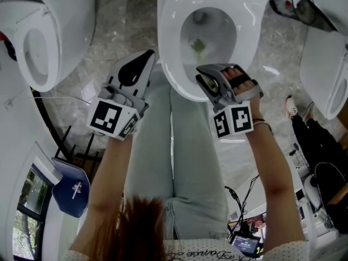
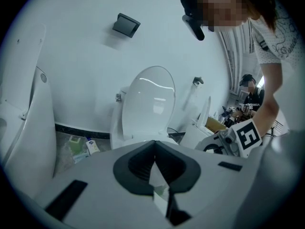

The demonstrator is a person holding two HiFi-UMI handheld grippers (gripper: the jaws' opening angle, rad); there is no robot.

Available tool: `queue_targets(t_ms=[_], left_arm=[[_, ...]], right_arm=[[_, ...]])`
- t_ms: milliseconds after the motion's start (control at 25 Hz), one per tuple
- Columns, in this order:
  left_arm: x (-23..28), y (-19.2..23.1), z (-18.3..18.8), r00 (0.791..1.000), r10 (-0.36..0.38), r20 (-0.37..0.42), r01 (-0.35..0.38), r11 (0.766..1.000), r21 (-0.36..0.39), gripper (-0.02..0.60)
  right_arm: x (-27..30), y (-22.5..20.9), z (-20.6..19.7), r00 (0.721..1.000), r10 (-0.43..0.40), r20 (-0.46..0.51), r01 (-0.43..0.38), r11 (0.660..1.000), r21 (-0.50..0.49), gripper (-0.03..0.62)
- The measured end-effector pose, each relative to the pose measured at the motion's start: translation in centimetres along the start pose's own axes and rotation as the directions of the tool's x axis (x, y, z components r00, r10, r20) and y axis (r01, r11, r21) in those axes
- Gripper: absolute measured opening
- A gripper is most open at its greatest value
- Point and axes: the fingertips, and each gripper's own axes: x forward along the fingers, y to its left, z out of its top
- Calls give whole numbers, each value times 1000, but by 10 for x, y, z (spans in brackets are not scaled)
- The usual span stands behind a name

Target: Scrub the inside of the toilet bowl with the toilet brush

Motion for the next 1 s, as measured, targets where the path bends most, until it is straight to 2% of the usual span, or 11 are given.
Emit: queue_targets(t_ms=[440, 760, 1000], left_arm=[[5, -5, -1, 1000, -6, -9, 6, 1000, 5, 3], [9, -9, 0, 1000, -11, -8, 11, 1000, 9, 3], [11, -11, -4, 1000, -12, -15, 12, 1000, 9, 3]], right_arm=[[6, -11, -25, 998, -53, -37, 53, 999, 12, 115], [22, -41, -48, 986, -143, -84, 149, 986, 70, 110], [24, -73, -78, 975, -172, -143, 187, 978, 96, 98]])
